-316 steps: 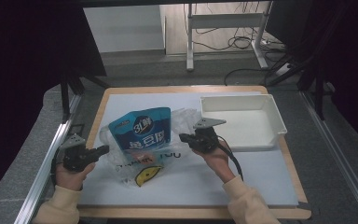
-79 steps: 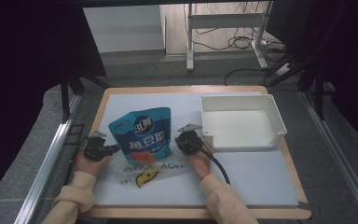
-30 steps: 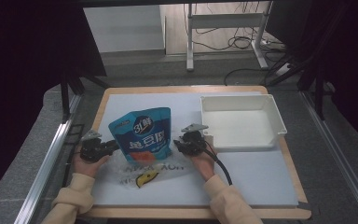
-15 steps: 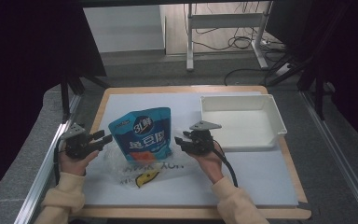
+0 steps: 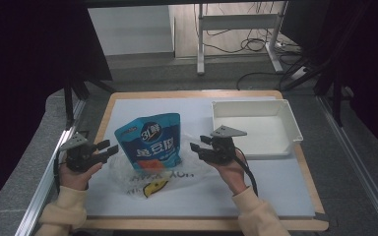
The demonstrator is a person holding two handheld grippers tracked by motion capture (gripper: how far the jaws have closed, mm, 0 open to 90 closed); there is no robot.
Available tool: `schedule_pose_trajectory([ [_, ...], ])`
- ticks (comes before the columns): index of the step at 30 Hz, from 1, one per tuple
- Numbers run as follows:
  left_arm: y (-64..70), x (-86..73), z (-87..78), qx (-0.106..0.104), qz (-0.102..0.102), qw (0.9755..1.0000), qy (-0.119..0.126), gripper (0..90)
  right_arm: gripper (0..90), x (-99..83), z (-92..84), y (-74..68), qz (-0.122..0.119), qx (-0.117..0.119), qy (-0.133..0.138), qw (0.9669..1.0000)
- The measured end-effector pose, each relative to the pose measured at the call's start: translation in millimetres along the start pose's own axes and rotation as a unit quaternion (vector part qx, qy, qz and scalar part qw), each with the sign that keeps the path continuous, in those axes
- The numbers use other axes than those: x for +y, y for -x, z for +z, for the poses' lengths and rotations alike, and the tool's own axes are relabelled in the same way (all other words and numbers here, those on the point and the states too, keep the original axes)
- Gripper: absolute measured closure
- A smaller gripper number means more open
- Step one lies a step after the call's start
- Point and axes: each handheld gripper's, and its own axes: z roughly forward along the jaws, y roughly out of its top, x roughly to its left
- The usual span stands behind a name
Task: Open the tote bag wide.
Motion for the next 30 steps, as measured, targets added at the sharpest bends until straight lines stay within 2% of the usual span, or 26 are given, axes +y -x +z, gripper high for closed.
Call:
schedule_pose_trajectory([
  [4,6.4,-4.1,3.8,-0.004,0.006,0.9999,-0.013,51.0,52.0,-2.5,-4.2,-1.1,-0.003,0.012,-0.003,0.9999],
  [7,7.6,-5.8,10.7,-0.005,0.004,0.9998,-0.019,53.8,60.6,-6.4,-2.1,-6.9,-0.013,0.027,-0.012,0.9995],
  [8,7.3,-5.9,14.4,-0.008,0.001,0.9997,-0.023,60.4,67.8,-10.0,2.8,-12.3,-0.018,0.04,-0.023,0.9988],
  [9,6.9,-5.8,17.8,-0.011,0.001,0.9996,-0.026,65.1,71.0,-11.7,5.5,-14.8,-0.021,0.045,-0.032,0.9983],
  [10,6.1,-5.6,24.5,-0.015,0.001,0.9993,-0.034,65.1,71.0,-11.7,5.5,-14.8,-0.021,0.045,-0.032,0.9983],
  [13,3.0,-3.2,42.1,-0.017,0.005,0.9983,-0.056,76.9,78.5,-21.4,20.5,-27.8,-0.035,0.064,-0.067,0.9951],
  [16,0.1,-1.3,57.6,-0.027,0.008,0.9971,-0.071,82.4,81.2,-25.8,29.2,-41.4,-0.058,0.071,-0.079,0.9927],
  [18,-1.5,-1.2,66.8,-0.026,0.014,0.9958,-0.086,84.0,82.5,-25.8,30.9,-46.6,-0.061,0.077,-0.081,0.9919],
  [20,-5.4,-2.2,74.9,-0.036,0.007,0.9948,-0.095,85.8,83.2,-27.6,37.0,-50.2,-0.066,0.082,-0.089,0.9905],
  [23,-10.9,-3.9,86.8,-0.048,0.002,0.9931,-0.107,86.8,84.8,-34.2,48.6,-49.4,-0.062,0.082,-0.104,0.9892],
  [27,-16.8,-6.3,100.6,-0.045,-0.004,0.9918,-0.119,87.8,85.9,-47.2,57.1,-49.1,-0.064,0.088,-0.134,0.9851],
  [30,-20.4,-7.1,110.8,-0.039,-0.007,0.9914,-0.124,87.9,86.3,-54.6,58.9,-47.2,-0.06,0.088,-0.147,0.9834],
])
